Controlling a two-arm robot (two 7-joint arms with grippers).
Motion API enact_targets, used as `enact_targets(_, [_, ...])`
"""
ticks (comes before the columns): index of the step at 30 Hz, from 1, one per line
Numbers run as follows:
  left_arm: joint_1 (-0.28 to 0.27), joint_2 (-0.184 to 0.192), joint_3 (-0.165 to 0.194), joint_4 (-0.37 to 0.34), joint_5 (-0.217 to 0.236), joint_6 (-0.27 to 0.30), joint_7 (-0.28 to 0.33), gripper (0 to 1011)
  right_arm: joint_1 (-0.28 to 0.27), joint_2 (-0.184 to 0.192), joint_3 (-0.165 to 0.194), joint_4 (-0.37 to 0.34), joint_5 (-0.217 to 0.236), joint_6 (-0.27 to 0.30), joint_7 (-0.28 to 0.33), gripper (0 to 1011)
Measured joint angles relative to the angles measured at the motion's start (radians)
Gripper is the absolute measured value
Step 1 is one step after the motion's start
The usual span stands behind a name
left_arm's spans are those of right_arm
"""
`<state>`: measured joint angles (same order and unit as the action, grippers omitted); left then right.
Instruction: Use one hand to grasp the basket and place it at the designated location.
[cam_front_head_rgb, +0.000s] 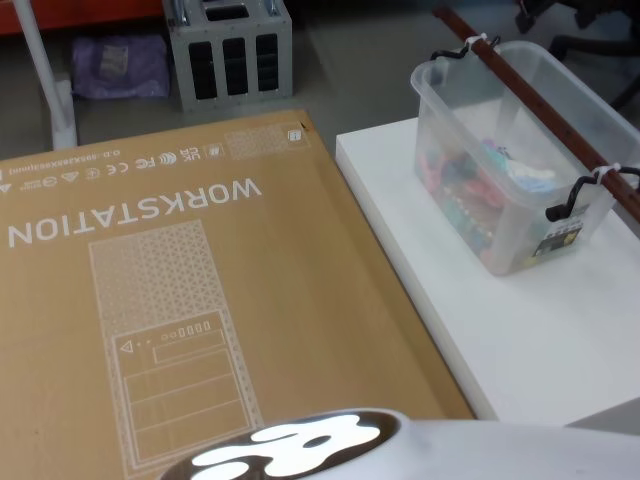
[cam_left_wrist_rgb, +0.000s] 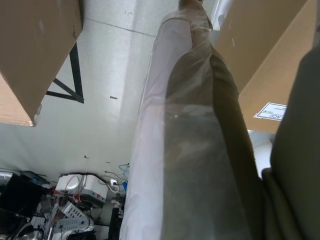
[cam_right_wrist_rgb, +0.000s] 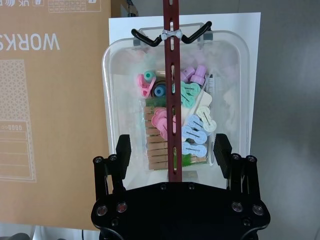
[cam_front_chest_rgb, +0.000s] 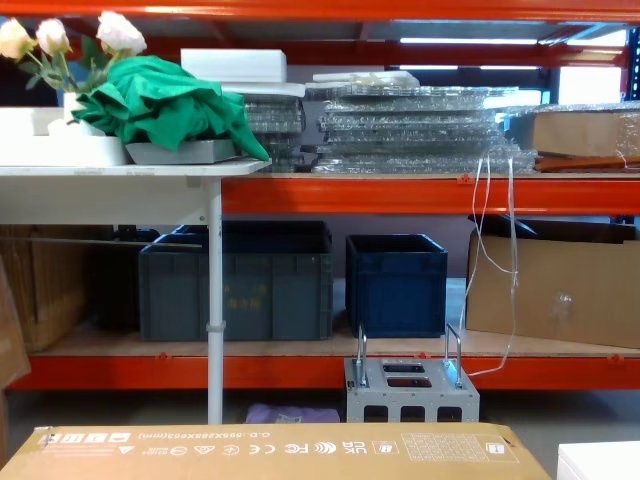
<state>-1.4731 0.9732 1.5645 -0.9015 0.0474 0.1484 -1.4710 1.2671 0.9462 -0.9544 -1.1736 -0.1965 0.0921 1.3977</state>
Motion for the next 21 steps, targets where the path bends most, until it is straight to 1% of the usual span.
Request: enact_targets(21, [0.0, 0.0, 0.0, 0.0, 0.0, 0.0, 0.0, 0, 0.0, 0.0, 0.0, 0.0, 0.0, 0.0, 0.0, 1000])
